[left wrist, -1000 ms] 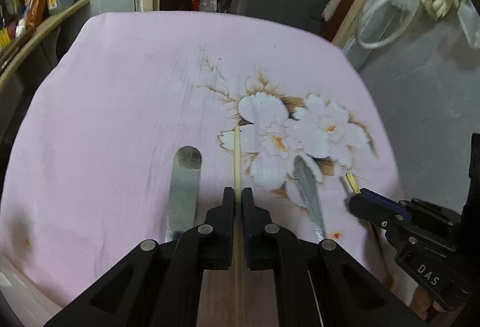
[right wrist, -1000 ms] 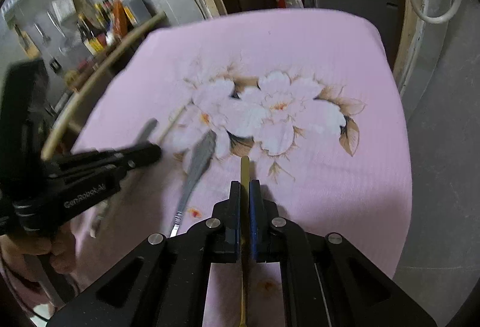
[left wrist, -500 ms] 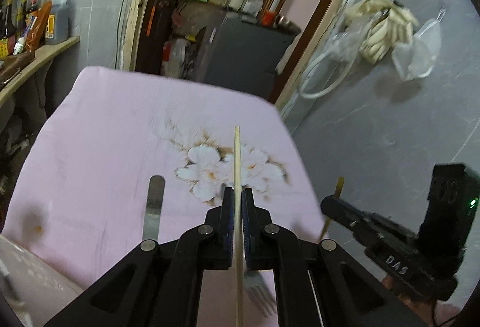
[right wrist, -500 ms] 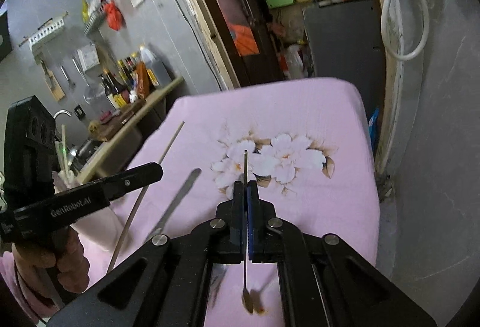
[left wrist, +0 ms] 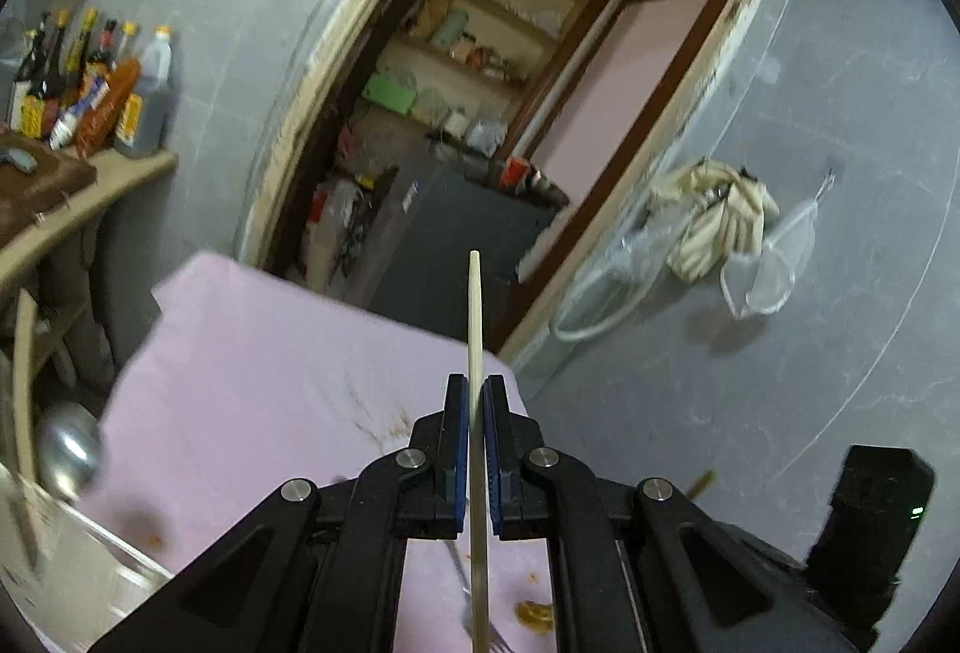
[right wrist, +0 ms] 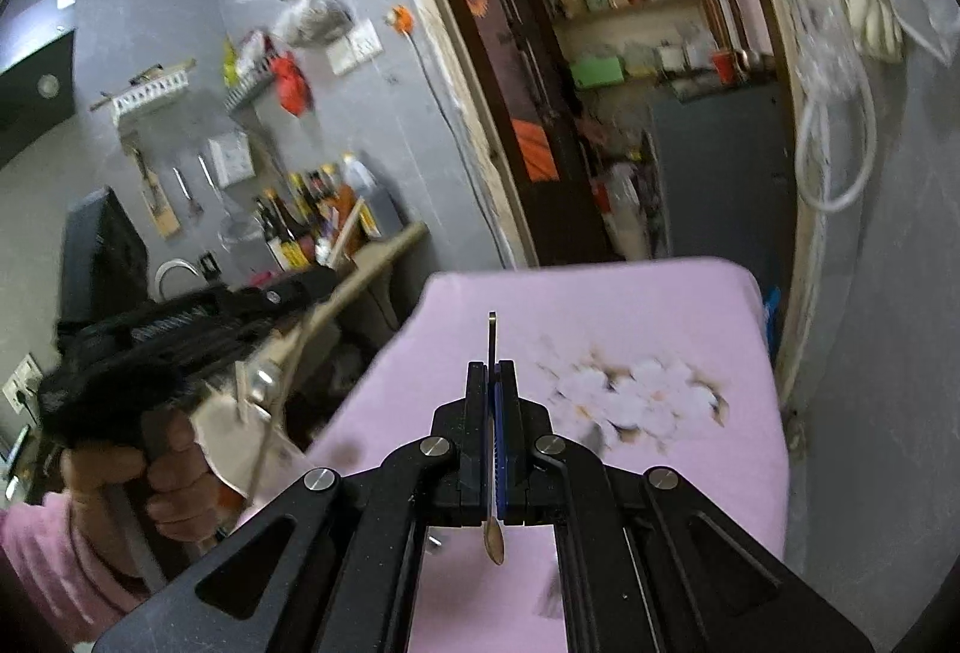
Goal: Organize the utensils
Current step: 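Lift the chopstick with the left tool while the right tool carries the gold spoon to the caddy, then lower both tools into the caddy and open them to release chopstick and gold spoon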
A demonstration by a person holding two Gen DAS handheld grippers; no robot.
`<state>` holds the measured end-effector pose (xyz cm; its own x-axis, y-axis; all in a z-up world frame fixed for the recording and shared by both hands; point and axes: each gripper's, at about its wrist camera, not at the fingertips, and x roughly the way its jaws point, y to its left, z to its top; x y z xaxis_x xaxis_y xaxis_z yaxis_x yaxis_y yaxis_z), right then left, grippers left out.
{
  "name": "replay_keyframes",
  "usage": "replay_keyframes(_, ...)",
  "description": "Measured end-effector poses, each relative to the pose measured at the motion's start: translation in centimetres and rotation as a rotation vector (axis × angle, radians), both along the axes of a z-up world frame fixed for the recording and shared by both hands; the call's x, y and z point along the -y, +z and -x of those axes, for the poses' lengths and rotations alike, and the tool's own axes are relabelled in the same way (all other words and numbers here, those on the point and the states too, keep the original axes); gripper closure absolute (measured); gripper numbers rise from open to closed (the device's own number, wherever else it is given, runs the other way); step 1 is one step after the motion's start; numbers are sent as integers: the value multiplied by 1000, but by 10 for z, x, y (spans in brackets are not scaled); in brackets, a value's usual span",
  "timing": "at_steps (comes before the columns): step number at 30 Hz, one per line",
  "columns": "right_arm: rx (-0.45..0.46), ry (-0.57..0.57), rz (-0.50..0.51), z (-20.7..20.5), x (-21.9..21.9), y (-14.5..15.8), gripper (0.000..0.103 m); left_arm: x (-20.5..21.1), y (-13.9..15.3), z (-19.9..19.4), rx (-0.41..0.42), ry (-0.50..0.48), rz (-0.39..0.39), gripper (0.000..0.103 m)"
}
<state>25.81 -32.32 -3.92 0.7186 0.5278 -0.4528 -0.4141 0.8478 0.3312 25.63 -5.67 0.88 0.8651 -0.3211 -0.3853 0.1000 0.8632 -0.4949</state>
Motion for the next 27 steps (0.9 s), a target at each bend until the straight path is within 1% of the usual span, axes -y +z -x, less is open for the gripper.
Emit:
replay_keyframes(4, 56, 19, -19, 15, -26, 33, 101, -37, 15, 8, 42, 40, 0, 98)
replay_keyframes(6, 80, 28, -19, 22, -41, 46, 101, -56, 19, 10, 55, 62, -10, 98)
replay_keyframes(10, 124, 37, -14, 34, -76, 65, 101, -94, 20, 14, 63, 84, -4, 98)
replay_keyframes(14, 154, 24, -4, 47, -108, 79, 101, -126, 21, 19, 71, 75, 63, 98)
replay_keyframes(17, 166, 12, -8, 55, -128, 87, 101, -139, 26, 23, 105, 61, 78, 98)
replay_keyframes(22, 155, 12, 16, 61, -160, 84, 101, -160, 21, 32, 163, 64, 79, 98)
replay_keyframes(25, 126, -7, 21, 59, -176, 73, 101, -169, 12, 36, 196, 89, 64, 98)
replay_keyframes(27, 106, -23, 31, 57, -184, 65, 101, -174, 5, 37, 203, 100, 54, 98)
